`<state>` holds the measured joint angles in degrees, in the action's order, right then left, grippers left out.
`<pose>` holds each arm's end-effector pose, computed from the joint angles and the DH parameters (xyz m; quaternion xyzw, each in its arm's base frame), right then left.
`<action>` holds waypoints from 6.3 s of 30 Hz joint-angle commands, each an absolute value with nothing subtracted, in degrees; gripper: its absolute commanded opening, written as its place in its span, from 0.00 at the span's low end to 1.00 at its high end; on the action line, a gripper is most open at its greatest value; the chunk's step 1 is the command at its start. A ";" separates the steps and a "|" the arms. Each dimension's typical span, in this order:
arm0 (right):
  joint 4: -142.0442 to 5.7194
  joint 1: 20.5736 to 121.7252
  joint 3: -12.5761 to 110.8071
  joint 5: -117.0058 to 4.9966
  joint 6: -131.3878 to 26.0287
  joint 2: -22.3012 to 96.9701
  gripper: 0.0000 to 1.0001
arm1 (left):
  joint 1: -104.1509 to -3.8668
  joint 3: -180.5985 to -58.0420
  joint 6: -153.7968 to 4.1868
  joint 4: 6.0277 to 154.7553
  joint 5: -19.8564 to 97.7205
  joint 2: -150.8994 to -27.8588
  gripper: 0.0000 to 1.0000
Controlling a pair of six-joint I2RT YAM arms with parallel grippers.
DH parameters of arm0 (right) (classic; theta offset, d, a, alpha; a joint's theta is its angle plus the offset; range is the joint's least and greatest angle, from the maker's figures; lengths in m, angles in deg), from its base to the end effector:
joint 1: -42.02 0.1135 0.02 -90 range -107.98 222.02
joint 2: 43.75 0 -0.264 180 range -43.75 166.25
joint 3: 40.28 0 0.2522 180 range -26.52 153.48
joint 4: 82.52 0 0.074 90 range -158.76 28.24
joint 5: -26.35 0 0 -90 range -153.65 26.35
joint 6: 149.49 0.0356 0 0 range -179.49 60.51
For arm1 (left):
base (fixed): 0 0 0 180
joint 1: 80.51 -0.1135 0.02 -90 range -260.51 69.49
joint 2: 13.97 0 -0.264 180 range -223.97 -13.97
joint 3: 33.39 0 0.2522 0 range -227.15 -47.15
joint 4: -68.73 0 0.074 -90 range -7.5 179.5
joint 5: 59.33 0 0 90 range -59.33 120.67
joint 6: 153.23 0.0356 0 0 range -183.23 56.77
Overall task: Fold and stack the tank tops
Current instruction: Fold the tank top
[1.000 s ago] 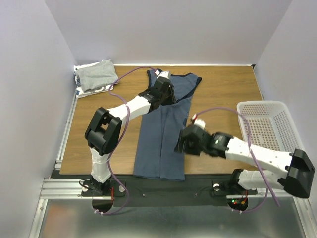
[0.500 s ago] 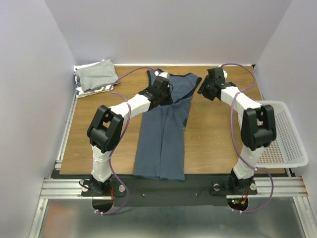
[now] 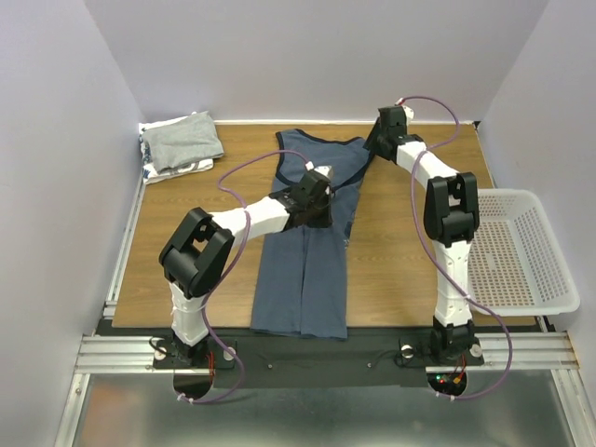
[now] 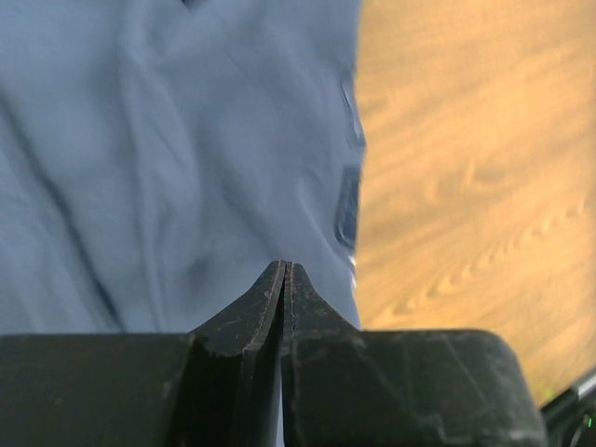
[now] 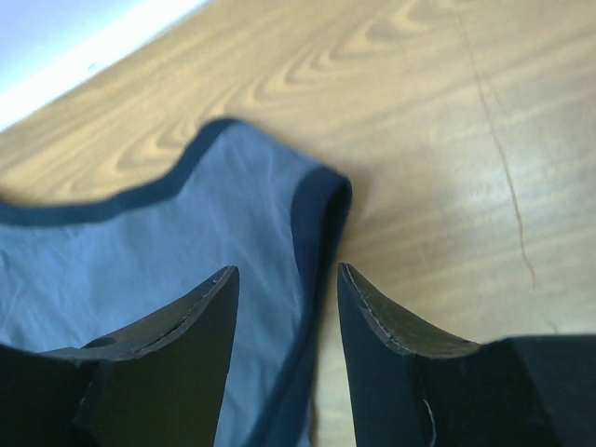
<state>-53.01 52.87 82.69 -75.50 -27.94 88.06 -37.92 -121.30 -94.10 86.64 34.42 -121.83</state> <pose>0.5225 0.0927 0.2040 0.2051 0.8727 0.0701 0.4376 0.3109 -0.2890 0.2115 0.1060 0.8916 -0.2862 0.3345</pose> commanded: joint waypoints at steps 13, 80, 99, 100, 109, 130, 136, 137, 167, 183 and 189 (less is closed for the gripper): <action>-55.93 52.75 94.06 -82.81 -31.72 96.52 0.51 | -30.94 -121.95 -92.23 86.27 37.18 -120.06 0.13; -60.32 60.04 114.64 -97.40 -47.19 109.81 0.78 | -34.10 -108.68 -95.66 85.22 32.08 -108.28 0.17; -54.78 62.41 59.22 -77.63 -28.39 60.87 0.84 | -39.64 -93.57 -111.71 98.91 15.65 -86.60 0.47; -54.52 64.85 51.00 -76.58 -27.51 54.58 0.84 | -39.73 -91.64 -113.13 100.32 15.03 -85.27 0.47; -45.13 74.17 19.64 -64.53 -18.37 25.97 0.80 | -39.64 -84.77 -125.89 111.41 17.13 -76.55 0.56; -36.76 84.47 -1.03 -46.96 -5.80 11.71 0.69 | -39.73 -73.79 -123.61 113.43 32.95 -72.86 0.66; -39.57 88.68 -2.43 -45.80 -3.08 13.73 0.68 | -38.59 -71.85 -122.99 113.34 37.00 -71.63 0.66; -40.10 89.39 -2.52 -45.80 -2.63 14.26 0.68 | -38.24 -71.59 -123.25 113.43 37.26 -71.46 0.66; -50.04 92.74 1.08 -57.93 5.45 25.07 0.56 | -36.48 -72.02 -117.89 105.52 36.82 -75.23 0.04; -51.00 92.65 2.75 -59.60 7.31 19.19 0.57 | -36.56 -71.32 -115.61 104.03 39.37 -75.06 0.00; -50.92 92.65 1.08 -59.43 8.09 20.50 0.56 | -36.48 -71.50 -115.78 103.77 39.63 -74.97 0.00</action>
